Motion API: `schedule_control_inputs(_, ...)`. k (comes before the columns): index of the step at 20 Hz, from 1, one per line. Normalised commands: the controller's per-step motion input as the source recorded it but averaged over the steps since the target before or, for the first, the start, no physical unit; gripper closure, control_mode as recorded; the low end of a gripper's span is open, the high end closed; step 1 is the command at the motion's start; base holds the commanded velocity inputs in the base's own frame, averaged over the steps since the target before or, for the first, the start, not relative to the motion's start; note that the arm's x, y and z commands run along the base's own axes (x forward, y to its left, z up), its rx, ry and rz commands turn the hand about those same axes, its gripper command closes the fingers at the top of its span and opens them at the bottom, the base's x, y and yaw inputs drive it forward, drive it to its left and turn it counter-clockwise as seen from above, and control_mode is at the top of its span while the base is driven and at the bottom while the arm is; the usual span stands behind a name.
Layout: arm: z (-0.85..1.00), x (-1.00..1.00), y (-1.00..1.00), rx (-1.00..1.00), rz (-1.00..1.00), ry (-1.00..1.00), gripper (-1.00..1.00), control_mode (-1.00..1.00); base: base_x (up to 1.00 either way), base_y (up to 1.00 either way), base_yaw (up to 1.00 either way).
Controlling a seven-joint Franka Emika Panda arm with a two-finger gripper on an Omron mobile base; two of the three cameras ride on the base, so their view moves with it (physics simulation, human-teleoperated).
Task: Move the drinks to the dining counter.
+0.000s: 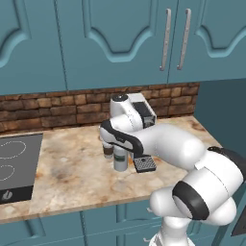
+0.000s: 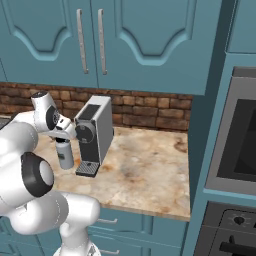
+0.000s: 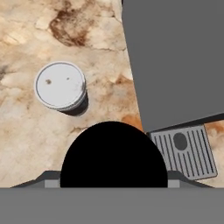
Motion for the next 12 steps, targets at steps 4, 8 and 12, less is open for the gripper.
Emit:
schedule_control_inputs(4, -0.07, 0.00, 0.00, 0.00, 0.00, 0.01, 1.00, -1.00, 0.00, 0.00, 0.00)
schedule_control_inputs(8, 0.00, 0.00, 0.00, 0.00, 0.00, 0.00, 1.00, -1.00, 0.00, 0.00, 0.00)
schedule_control_inputs(12, 0.00, -0.04, 0.01, 0.00, 0.00, 0.00, 1.00, -1.00, 0.00, 0.00, 0.00)
